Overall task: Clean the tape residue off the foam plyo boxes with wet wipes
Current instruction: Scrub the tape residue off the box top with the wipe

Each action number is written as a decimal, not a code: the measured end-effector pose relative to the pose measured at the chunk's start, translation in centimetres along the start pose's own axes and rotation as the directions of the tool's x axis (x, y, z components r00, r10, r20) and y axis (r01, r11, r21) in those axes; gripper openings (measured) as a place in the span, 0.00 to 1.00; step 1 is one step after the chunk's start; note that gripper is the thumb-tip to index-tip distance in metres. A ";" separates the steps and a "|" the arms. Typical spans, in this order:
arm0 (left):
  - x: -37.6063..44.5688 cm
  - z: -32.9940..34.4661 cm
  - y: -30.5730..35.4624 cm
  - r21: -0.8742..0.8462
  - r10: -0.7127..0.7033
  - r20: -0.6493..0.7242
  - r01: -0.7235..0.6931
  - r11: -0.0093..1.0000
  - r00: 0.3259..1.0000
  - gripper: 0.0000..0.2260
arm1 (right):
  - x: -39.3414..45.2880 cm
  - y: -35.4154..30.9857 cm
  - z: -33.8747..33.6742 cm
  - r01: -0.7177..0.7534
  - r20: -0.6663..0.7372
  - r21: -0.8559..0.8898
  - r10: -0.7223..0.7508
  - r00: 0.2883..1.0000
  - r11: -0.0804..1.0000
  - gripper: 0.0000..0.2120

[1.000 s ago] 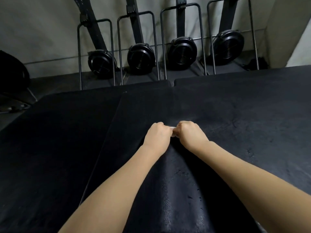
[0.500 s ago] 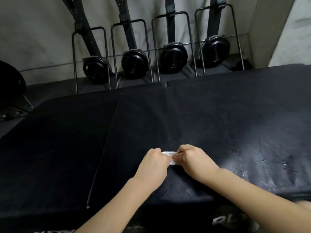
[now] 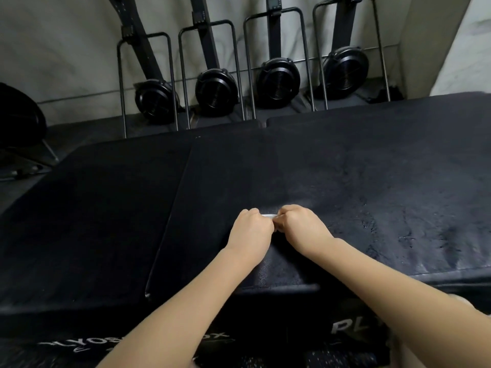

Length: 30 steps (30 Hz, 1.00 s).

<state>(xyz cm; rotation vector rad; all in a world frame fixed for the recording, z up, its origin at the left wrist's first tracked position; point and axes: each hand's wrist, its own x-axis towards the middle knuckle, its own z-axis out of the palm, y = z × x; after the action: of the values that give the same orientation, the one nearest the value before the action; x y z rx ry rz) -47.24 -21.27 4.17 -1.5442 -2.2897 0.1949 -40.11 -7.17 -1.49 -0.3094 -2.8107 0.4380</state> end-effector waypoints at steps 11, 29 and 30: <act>-7.0 -2.0 3.1 -0.277 -0.031 0.165 0.076 0.958 0.986 0.11 | -8.6 -2.5 -1.6 0.084 0.028 0.109 -0.088 0.996 0.990 0.21; -9.5 -1.7 3.8 -0.335 -0.048 0.068 0.068 0.940 0.997 0.08 | -10.1 -4.2 -0.8 0.101 -0.103 0.117 -0.089 0.991 0.988 0.05; -10.2 -1.3 3.9 -0.358 -0.040 0.036 0.050 0.933 0.999 0.07 | -11.1 -4.2 -0.9 0.128 -0.111 0.136 -0.114 0.987 0.982 0.05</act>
<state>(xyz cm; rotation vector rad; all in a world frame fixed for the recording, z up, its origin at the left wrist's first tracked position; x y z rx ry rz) -39.97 -29.25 1.82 -1.6612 -2.4831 -0.2303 -30.12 -13.62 -1.91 -0.1258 -2.6631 0.5742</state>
